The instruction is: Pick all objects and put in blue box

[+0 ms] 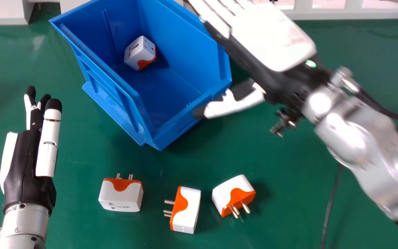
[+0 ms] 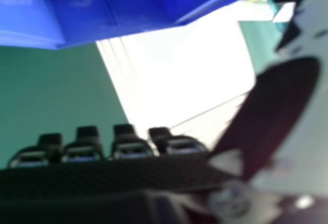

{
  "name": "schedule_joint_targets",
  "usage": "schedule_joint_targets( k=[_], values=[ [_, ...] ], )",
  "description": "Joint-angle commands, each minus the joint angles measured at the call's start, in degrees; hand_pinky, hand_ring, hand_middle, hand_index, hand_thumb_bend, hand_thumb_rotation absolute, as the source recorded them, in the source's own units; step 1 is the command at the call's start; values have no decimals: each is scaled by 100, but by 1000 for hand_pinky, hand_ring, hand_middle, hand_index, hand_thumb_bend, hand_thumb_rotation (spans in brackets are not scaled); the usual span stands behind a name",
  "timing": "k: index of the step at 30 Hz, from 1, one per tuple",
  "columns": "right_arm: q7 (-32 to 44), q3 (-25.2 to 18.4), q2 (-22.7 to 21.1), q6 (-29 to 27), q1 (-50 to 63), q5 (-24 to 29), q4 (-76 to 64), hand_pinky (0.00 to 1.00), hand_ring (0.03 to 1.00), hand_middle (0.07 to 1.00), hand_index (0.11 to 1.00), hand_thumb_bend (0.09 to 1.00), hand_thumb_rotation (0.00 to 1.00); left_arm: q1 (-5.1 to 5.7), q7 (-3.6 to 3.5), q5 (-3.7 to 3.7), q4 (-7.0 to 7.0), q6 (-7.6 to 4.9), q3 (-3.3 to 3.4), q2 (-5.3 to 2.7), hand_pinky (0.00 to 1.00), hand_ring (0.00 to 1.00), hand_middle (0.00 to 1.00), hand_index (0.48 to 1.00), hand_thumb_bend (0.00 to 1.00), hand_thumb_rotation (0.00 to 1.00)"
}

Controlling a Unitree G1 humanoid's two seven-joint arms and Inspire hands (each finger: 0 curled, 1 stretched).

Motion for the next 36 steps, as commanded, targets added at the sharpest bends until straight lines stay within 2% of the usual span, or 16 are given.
schedule_joint_targets(
  k=[1, 4, 10, 17, 25, 31, 36],
  values=[
    [146, -337, -218, -145, 202, 268, -370, 1000, 1000, 1000, 1000, 659, 537, 16, -12, 29, -116, -82, 37, 56, 1000, 1000, 1000, 1000, 378, 999],
    [417, -702, -507, -322, 677, 598, -695, 1000, 1000, 1000, 1000, 653, 530, 45, -38, 9, -129, -72, 67, 79, 1000, 1000, 1000, 1000, 381, 1000],
    [763, -1276, -861, -572, 1559, 949, -1121, 1000, 1000, 1000, 1000, 643, 507, 82, -45, 59, -178, -66, 36, 93, 1000, 1000, 1000, 1000, 398, 1000],
    [994, -1602, -1055, -953, 2276, 1159, -1032, 1000, 1000, 1000, 1000, 644, 511, 110, -113, -5, -194, -91, 75, 123, 1000, 1000, 1000, 1000, 407, 1000],
    [1543, -1361, -1213, -1234, 2443, 1204, -779, 1000, 1000, 1000, 1000, 634, 559, 73, -129, 38, -180, -62, 81, 163, 1000, 1000, 1000, 1000, 411, 1000],
    [1906, -975, -1147, -1230, 2253, 1068, -537, 1000, 1000, 1000, 1000, 632, 595, 89, -108, 37, -235, -25, 85, 182, 1000, 1000, 1000, 1000, 409, 1000],
    [2184, -589, -979, -1028, 1938, 936, -362, 1000, 1000, 1000, 1000, 633, 608, 75, -100, 14, -221, -14, 80, 172, 1000, 1000, 1000, 1000, 404, 1000]
  ],
)
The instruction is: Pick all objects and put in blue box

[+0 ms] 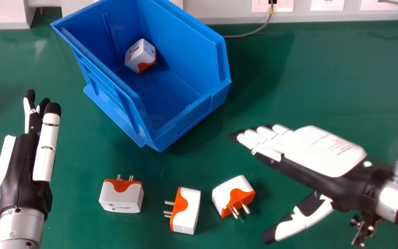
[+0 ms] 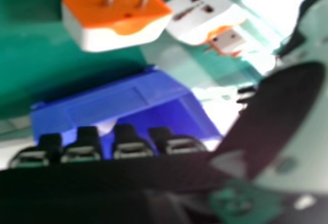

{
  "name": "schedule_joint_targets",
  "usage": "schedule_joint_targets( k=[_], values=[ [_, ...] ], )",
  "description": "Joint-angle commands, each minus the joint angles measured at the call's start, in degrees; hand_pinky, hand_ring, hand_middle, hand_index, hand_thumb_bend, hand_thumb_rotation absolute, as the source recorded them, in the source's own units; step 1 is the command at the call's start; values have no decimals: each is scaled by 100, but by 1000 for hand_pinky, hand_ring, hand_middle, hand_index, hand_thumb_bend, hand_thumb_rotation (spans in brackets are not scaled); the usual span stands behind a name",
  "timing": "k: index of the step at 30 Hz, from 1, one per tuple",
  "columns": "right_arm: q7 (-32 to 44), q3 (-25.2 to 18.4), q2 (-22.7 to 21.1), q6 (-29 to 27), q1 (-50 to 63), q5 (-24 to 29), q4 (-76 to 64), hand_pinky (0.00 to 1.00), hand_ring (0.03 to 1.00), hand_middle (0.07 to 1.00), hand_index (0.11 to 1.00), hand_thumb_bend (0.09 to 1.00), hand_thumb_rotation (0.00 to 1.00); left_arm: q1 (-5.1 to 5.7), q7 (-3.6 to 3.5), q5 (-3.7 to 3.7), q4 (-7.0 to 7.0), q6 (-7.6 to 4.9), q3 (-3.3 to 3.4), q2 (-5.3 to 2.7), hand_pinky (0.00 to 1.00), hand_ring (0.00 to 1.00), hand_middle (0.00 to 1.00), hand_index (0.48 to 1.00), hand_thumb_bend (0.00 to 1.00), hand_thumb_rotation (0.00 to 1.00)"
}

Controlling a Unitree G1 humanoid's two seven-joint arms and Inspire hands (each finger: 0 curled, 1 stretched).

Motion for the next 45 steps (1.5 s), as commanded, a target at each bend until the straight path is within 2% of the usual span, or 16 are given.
schedule_joint_targets(
  k=[1, 10, 14, 24, 27, 34, 45],
  values=[
    [106, 148, 107, 100, -272, -47, 10, 1000, 1000, 1000, 1000, 634, 605, -27, 17, 12, -157, -35, 68, 49, 1000, 1000, 1000, 1000, 403, 1000],
    [107, 709, 506, 270, -779, -519, 552, 1000, 1000, 1000, 994, 624, 565, 12, 36, 46, -291, 16, 52, 48, 1000, 1000, 1000, 1000, 399, 1000],
    [39, 892, 639, 257, -999, -700, 848, 990, 1000, 1000, 981, 621, 556, 3, 9, 23, -239, -19, 77, 70, 1000, 1000, 1000, 1000, 412, 1000],
    [-164, 1214, 730, 106, -1403, -1156, 1398, 988, 1000, 1000, 961, 614, 551, -38, 35, 17, -263, 43, 89, 72, 1000, 1000, 1000, 1000, 416, 1000],
    [-178, 1246, 721, 85, -1459, -1201, 1454, 989, 999, 998, 954, 611, 549, -67, 40, 23, -256, 76, 92, 79, 1000, 1000, 1000, 1000, 408, 1000],
    [-181, 1354, 749, 52, -1576, -1254, 1639, 984, 996, 993, 945, 609, 546, -46, 34, 39, -316, 99, 93, 94, 1000, 1000, 1000, 1000, 412, 1000],
    [-160, 1498, 785, 20, -1698, -1232, 1848, 977, 988, 986, 940, 599, 540, -73, 8, -5, -305, 119, 126, 104, 1000, 1000, 1000, 1000, 408, 1000]
  ],
)
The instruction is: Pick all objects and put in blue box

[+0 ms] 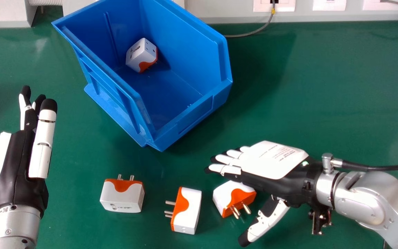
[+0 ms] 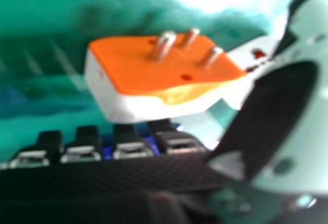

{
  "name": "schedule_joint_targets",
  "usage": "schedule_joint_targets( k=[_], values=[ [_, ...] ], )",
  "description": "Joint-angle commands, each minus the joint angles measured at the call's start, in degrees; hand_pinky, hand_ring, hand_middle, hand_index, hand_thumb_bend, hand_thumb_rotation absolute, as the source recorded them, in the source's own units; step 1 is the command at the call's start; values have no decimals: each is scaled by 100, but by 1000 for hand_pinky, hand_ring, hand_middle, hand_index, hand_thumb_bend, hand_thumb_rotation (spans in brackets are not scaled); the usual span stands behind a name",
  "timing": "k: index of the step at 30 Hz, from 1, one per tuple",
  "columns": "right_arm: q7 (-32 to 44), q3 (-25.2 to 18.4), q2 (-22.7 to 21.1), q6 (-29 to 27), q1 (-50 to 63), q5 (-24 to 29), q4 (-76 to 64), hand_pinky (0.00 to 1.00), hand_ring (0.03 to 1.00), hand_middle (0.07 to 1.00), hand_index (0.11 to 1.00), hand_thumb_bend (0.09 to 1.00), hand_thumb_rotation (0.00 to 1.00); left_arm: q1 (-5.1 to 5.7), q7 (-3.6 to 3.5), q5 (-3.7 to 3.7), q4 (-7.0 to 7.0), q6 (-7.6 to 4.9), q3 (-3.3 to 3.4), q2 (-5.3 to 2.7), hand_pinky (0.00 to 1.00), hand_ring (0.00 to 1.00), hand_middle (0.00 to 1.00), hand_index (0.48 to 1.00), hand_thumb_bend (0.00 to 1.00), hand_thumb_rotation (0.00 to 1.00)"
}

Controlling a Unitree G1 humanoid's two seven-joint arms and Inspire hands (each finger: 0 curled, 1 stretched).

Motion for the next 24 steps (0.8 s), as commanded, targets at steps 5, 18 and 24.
schedule_joint_targets(
  k=[5, 18, 24],
  values=[
    [-116, 75, 45, -77, -192, -37, 83, 973, 977, 975, 925, 589, 530, -58, -4, 3, -125, -48, 61, 51, 1000, 1000, 1000, 1000, 406, 1000],
    [-71, 325, 150, -16, -324, -182, 404, 955, 971, 973, 928, 558, 508, -86, 1, -41, -222, 88, 81, 43, 1000, 1000, 1000, 1000, 400, 1000],
    [-193, 461, 193, -33, -425, -285, 688, 933, 968, 971, 925, 543, 492, -74, 2, -59, -261, 124, 96, 29, 1000, 1000, 1000, 1000, 382, 1000]
  ],
)
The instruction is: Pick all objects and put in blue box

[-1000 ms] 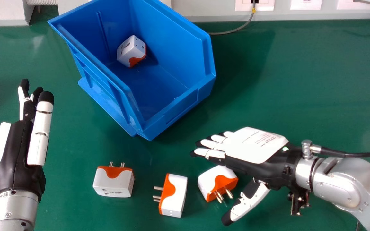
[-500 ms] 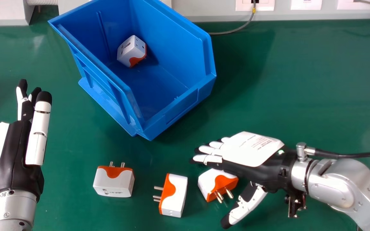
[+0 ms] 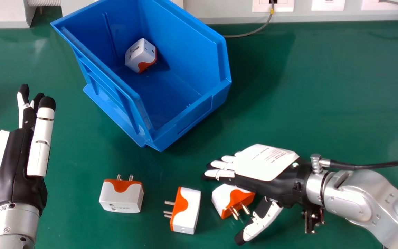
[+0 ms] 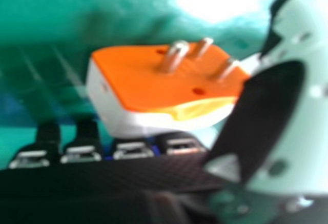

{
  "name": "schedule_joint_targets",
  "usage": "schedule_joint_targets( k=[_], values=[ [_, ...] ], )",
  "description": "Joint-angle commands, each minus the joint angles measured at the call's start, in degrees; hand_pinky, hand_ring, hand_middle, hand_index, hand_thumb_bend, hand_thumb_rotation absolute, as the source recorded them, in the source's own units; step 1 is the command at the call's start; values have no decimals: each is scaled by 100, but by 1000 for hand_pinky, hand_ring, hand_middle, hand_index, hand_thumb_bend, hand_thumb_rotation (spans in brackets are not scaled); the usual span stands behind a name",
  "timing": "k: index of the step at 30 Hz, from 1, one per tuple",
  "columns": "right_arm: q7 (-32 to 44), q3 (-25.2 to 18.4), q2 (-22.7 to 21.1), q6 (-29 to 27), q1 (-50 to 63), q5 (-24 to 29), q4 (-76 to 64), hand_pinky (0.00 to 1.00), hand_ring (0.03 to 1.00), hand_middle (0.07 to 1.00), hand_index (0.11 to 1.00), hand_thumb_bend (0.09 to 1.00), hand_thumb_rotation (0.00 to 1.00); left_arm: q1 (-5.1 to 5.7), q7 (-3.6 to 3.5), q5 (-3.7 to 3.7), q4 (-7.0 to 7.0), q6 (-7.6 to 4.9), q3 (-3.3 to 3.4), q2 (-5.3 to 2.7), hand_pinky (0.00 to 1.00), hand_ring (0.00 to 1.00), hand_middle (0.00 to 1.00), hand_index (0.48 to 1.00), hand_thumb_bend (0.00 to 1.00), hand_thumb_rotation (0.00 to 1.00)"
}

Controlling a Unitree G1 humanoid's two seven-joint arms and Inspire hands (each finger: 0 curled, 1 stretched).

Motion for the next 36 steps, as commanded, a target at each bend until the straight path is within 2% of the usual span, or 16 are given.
schedule_joint_targets(
  k=[1, 10, 16, 19, 24, 29, 36],
  values=[
    [34, 68, 17, 43, -69, -111, 114, 929, 967, 971, 925, 542, 490, -32, 9, -40, -149, -38, 73, 26, 1000, 1000, 1000, 1000, 380, 1000],
    [-58, 163, 33, 80, -123, -130, 253, 903, 961, 966, 923, 536, 478, 1, 5, -55, -224, 23, 89, 22, 1000, 1000, 1000, 1000, 383, 1000],
    [-132, 196, 25, 82, -164, -156, 334, 897, 960, 965, 923, 531, 467, -23, 4, -60, -218, 50, 94, 24, 1000, 1000, 1000, 1000, 395, 1000],
    [-232, 226, 35, 35, -192, -174, 413, 897, 960, 965, 923, 529, 463, -7, -4, -55, -229, 45, 101, 29, 1000, 1000, 1000, 1000, 391, 1000],
    [-496, 284, 70, -108, -254, -236, 630, 885, 949, 953, 909, 517, 429, -24, -35, -65, -163, -4, 125, 46, 1000, 1000, 1000, 1000, 381, 1000],
    [-803, 333, 138, -258, -324, -241, 984, 829, 897, 901, 861, 500, 373, -26, -42, -55, -154, -10, 131, 44, 1000, 1000, 1000, 1000, 380, 1000],
    [-992, 383, 178, -429, -422, -184, 1260, 760, 821, 831, 796, 480, 329, -48, -28, -22, -200, 58, 124, 62, 1000, 1000, 1000, 1000, 383, 1000]
  ],
)
